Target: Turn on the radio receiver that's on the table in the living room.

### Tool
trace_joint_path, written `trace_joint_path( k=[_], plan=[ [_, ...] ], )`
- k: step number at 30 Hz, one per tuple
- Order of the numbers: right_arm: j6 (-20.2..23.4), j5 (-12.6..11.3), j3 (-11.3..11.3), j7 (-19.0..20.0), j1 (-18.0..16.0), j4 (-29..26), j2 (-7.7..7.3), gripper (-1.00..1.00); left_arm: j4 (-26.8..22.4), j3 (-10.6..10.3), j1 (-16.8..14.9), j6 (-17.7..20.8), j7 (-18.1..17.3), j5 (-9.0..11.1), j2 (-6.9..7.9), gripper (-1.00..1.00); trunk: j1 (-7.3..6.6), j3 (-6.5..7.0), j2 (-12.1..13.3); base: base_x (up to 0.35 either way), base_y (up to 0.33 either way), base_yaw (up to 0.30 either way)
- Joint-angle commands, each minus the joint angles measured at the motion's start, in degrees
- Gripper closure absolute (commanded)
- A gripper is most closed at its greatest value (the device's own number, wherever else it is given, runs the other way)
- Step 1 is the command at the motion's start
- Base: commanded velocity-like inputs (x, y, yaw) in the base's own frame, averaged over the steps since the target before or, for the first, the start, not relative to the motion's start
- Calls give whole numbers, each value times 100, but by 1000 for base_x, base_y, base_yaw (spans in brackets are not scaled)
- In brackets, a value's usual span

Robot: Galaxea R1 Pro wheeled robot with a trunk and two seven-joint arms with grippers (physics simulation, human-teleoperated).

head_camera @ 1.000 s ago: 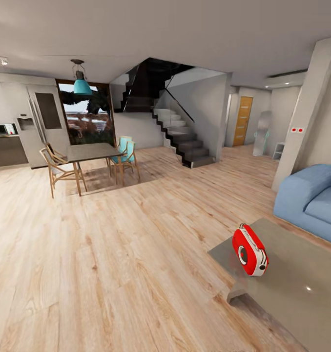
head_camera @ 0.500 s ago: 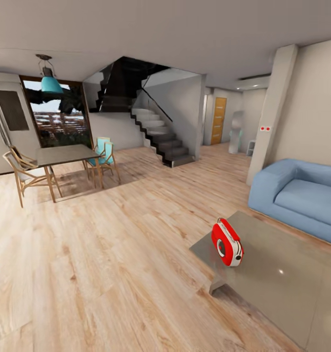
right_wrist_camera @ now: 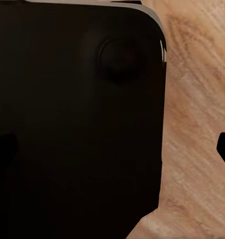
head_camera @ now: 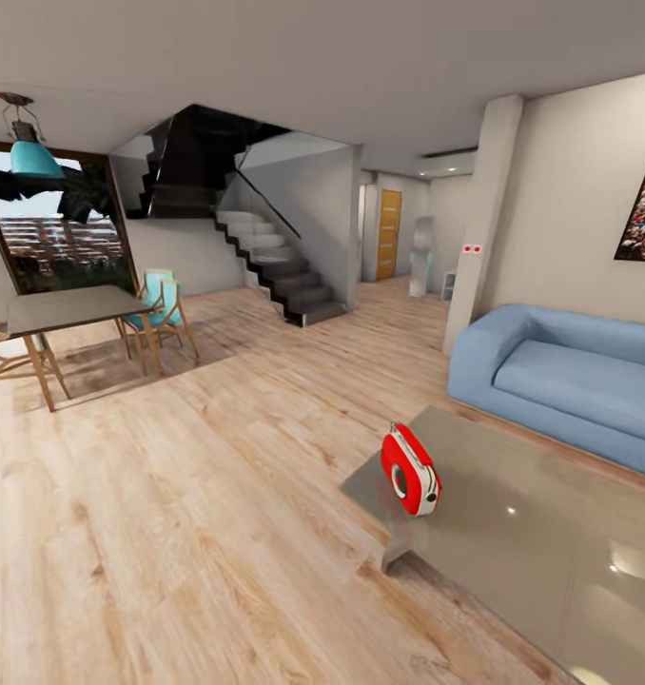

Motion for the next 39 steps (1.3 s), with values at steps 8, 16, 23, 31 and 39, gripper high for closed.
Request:
trace_joint_path(
  k=[8,16,23,31,39],
  plan=[
    [0,0,-1,0,1,-1,0,-100,0,-5,0,6,0,-9,3,-100,0,0,0,321,0,-8],
    [0,0,-1,0,0,-2,3,-100,-4,-7,0,0,-9,-15,5,-100,0,0,0,324,0,0],
    [0,0,-1,0,1,-2,-1,-100,-2,-5,0,-8,-9,-16,2,-100,0,0,0,324,0,0],
    [0,0,0,0,3,-1,-7,-100,-4,-5,0,-32,-9,-16,3,-100,0,0,0,324,0,0],
    [0,0,-1,0,0,-2,-9,-100,-6,-5,0,-35,-9,-16,7,-100,0,0,0,324,0,0]
  ],
)
